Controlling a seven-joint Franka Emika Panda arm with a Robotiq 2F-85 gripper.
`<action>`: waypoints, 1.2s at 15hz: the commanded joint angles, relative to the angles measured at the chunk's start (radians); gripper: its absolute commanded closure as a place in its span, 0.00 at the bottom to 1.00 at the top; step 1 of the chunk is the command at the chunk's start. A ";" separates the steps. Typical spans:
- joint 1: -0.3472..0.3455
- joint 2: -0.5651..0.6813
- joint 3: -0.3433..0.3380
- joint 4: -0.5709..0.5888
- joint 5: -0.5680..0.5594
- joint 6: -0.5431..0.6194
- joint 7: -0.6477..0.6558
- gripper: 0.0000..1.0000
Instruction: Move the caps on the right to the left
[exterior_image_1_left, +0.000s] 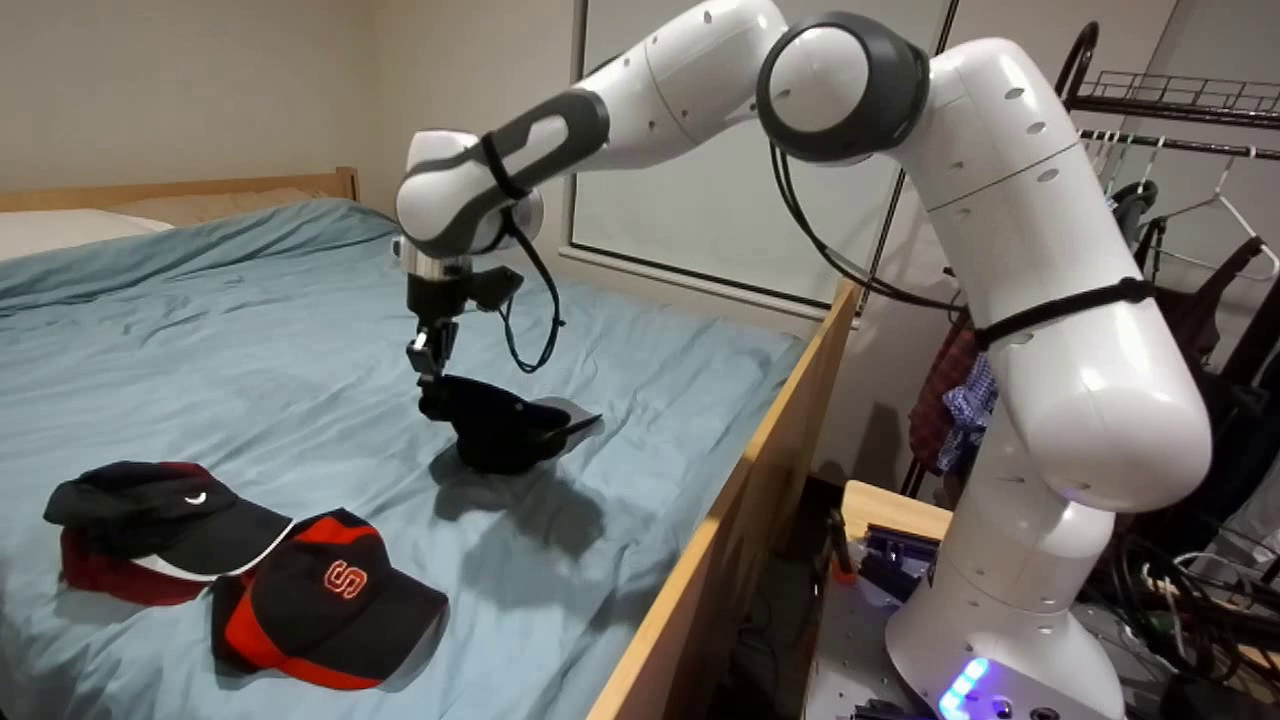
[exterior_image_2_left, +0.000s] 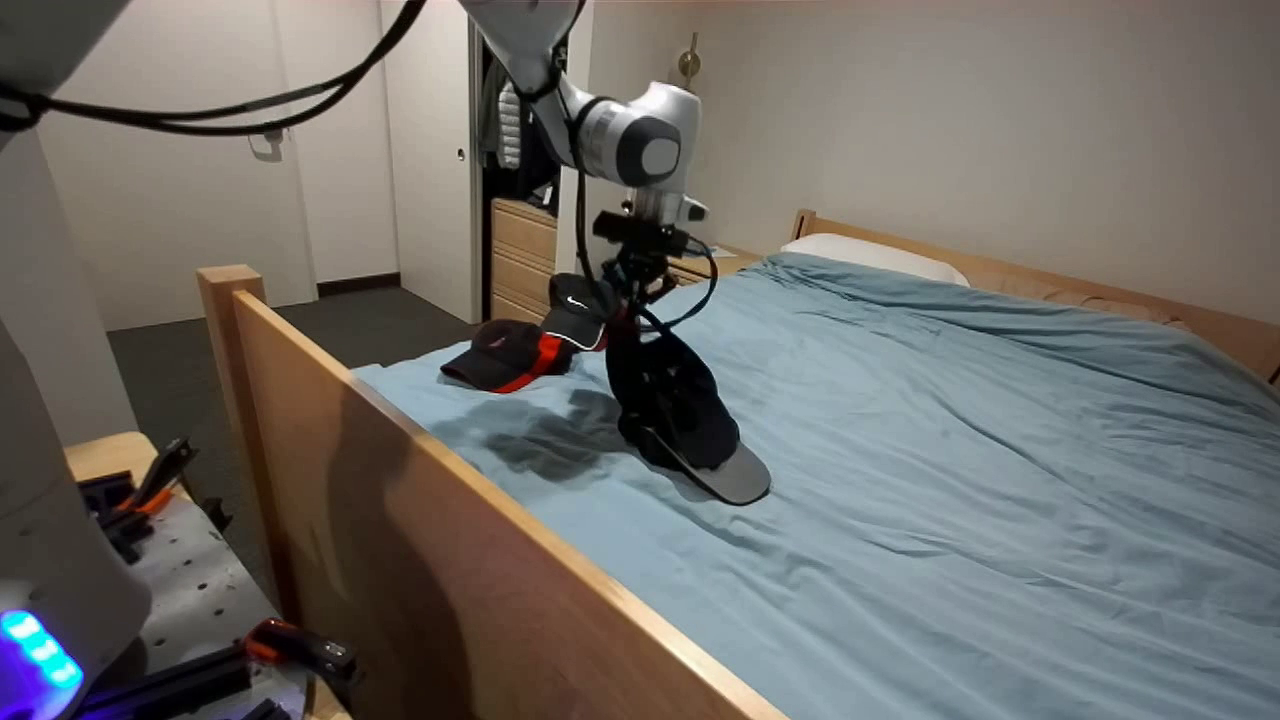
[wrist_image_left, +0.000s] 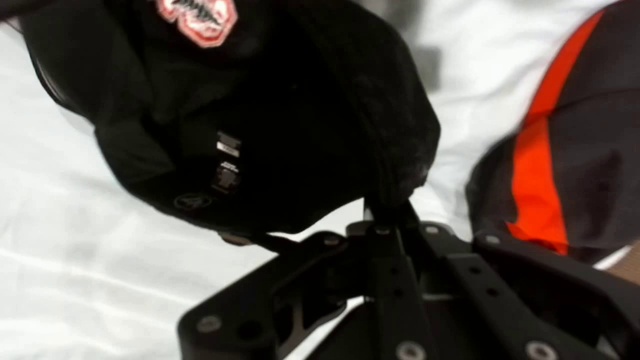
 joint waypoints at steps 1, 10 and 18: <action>-0.037 -0.124 0.076 0.011 0.103 -0.175 -0.172 0.95; -0.007 -0.253 0.057 0.086 0.309 -0.714 -0.465 0.95; 0.004 -0.184 0.008 0.088 0.289 -1.167 -0.551 0.95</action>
